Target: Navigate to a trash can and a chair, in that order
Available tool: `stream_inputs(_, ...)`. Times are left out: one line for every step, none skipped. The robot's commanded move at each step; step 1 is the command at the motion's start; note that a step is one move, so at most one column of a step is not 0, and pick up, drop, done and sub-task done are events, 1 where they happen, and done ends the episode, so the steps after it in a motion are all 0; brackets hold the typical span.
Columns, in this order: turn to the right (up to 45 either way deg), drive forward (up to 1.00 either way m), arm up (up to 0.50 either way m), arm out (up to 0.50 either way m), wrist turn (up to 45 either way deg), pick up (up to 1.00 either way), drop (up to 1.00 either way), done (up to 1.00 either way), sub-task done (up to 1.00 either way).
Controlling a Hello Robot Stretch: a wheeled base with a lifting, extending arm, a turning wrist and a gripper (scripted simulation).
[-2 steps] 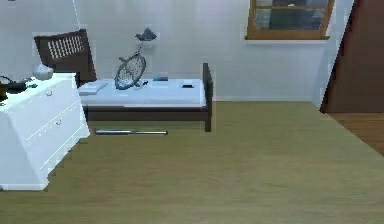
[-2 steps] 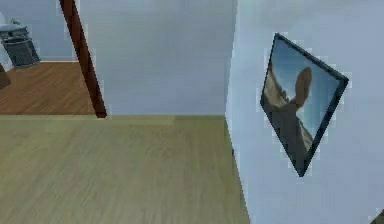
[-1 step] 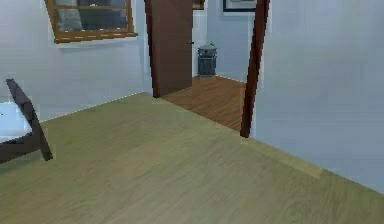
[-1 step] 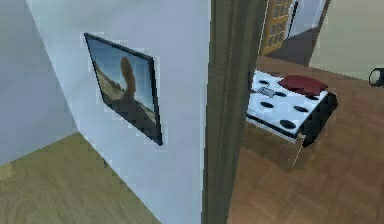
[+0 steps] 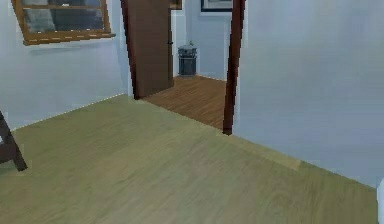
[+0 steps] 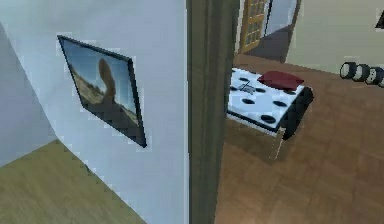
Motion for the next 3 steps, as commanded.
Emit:
stream_inputs(0.0, 1.00, 0.00, 0.00, 0.0, 0.00, 0.00, 0.00, 0.00)
stream_inputs(0.0, 1.00, 0.00, 0.00, 0.0, 0.00, 0.00, 0.00, 0.00)
stream_inputs(0.0, 1.00, 0.00, 0.00, 0.0, 0.00, 0.00, 0.00, 0.00)
